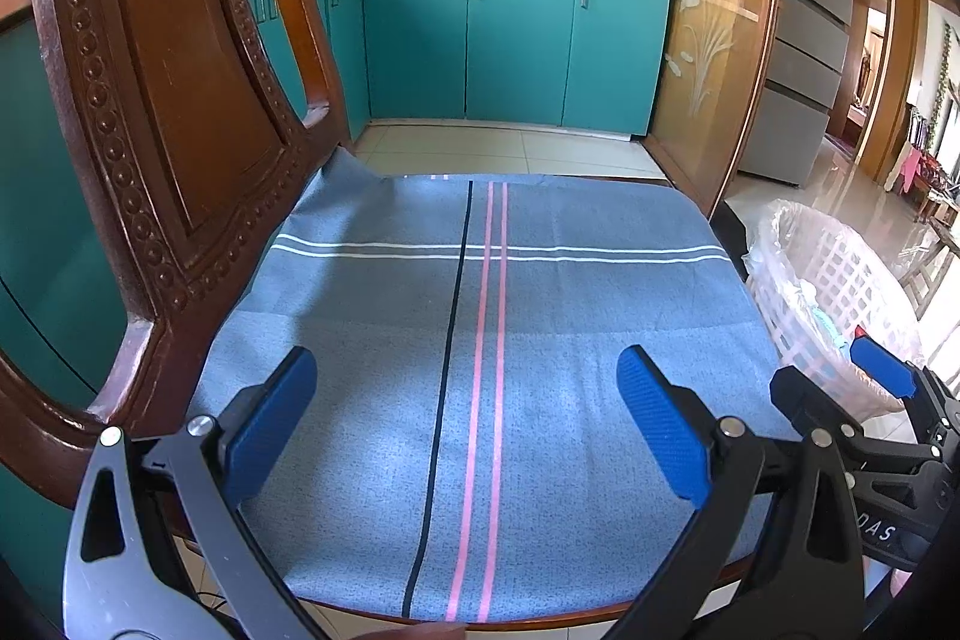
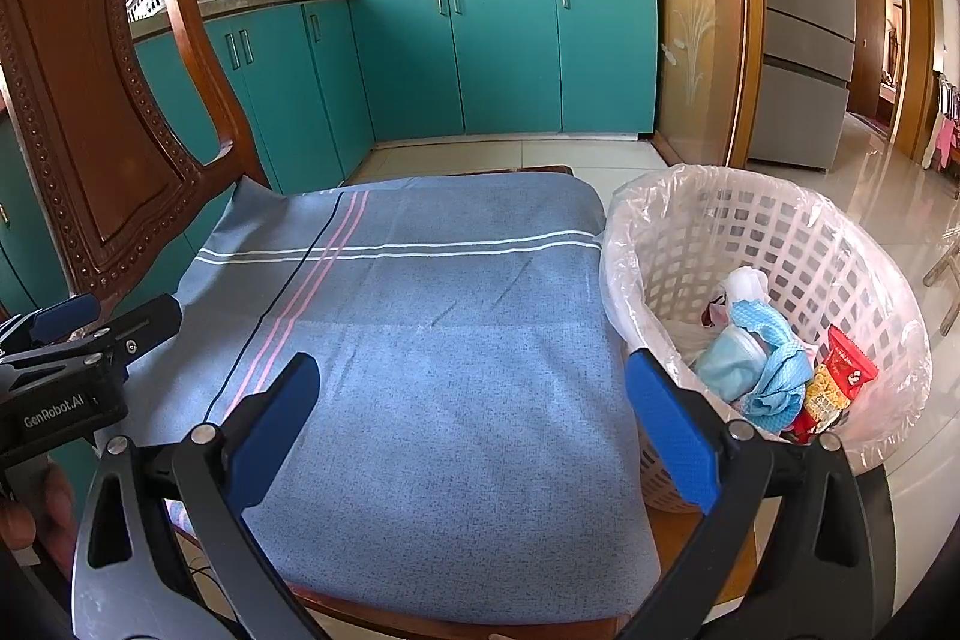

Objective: Collect trash

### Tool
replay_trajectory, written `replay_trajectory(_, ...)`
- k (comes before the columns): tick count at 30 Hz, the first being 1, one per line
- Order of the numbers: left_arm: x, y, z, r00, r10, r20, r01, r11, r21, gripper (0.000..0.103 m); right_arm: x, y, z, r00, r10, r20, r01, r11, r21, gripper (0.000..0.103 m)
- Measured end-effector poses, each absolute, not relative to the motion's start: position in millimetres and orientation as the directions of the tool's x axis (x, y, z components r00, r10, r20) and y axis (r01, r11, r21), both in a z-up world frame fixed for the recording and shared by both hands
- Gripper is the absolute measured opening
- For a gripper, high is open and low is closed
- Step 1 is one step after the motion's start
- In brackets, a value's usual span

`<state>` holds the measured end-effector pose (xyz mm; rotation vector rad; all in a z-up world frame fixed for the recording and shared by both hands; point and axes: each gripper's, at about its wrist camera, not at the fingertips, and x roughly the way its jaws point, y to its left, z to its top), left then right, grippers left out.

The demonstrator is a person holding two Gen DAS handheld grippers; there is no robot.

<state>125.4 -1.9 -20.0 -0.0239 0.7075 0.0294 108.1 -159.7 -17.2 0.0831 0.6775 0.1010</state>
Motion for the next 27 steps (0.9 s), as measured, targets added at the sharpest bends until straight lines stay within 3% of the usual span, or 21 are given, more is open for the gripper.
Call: replay_trajectory(27,133.1,-3.9,-31.2,0.742,0.013,-0.670,-0.030,0.999,-0.013,0.100,107.9,-158.5,-21.5,0.767,0.121,-0.630,-0.072,0.992,0.102,0.099)
